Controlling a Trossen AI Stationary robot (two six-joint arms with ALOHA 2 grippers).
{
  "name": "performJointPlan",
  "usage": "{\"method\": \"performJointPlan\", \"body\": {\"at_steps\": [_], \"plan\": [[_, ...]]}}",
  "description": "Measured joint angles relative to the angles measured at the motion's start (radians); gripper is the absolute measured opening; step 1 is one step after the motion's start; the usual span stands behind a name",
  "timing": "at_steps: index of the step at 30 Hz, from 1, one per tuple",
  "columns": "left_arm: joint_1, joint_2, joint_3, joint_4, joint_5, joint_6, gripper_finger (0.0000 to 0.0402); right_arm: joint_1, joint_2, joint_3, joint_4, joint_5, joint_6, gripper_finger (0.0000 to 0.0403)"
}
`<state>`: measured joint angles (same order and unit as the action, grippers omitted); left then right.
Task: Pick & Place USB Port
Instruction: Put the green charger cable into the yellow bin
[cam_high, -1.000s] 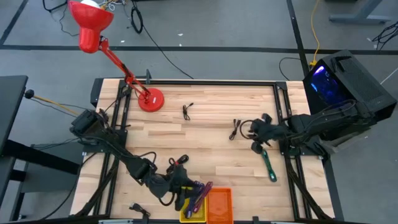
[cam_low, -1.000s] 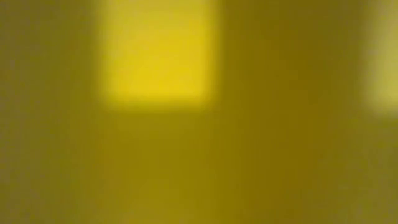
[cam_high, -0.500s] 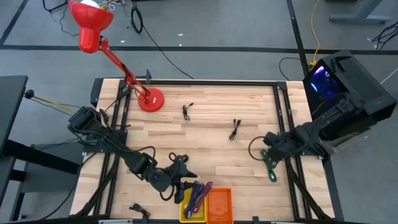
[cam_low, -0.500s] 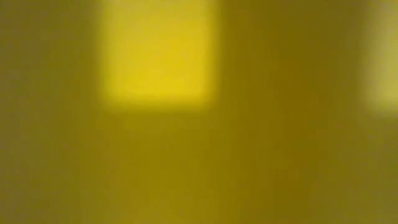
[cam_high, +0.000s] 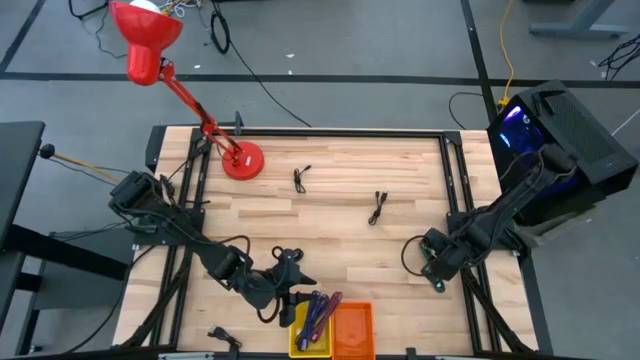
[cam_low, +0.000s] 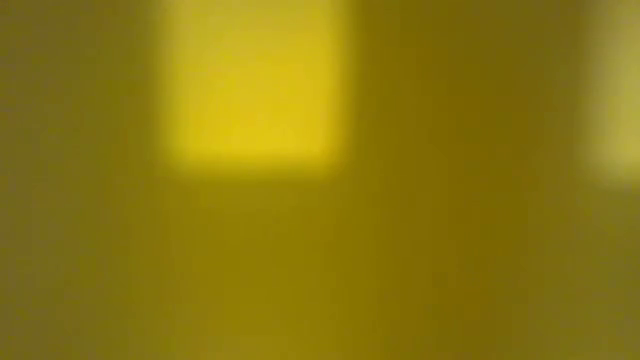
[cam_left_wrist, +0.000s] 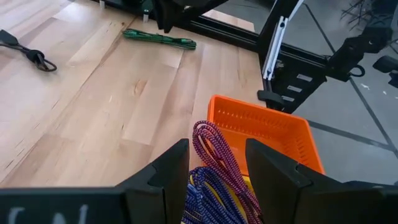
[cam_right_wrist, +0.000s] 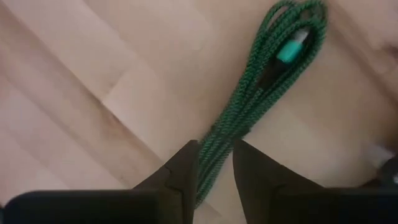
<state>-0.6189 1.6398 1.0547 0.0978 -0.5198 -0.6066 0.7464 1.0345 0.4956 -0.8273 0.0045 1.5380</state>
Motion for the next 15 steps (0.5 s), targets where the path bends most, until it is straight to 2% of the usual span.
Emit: {"method": "performJointPlan", "body": {"at_steps": [4,10,15], "plan": [[0.0,0.0,0.0,0.0,0.0,0.001,0.0163,0.0,0.015,-0.049,0.041,-0.024,0.026,0.0102],[0.0,0.0,0.0,-0.004,0.0,0.001,0.0163,0.0,0.033,-0.117,0.219,-0.02,0.038,0.0102],[0.0,0.0,0.0,-0.006,0.0,0.001,0.0163,0.0,0.044,-0.145,0.235,-0.019,0.044,0.0101]]}}
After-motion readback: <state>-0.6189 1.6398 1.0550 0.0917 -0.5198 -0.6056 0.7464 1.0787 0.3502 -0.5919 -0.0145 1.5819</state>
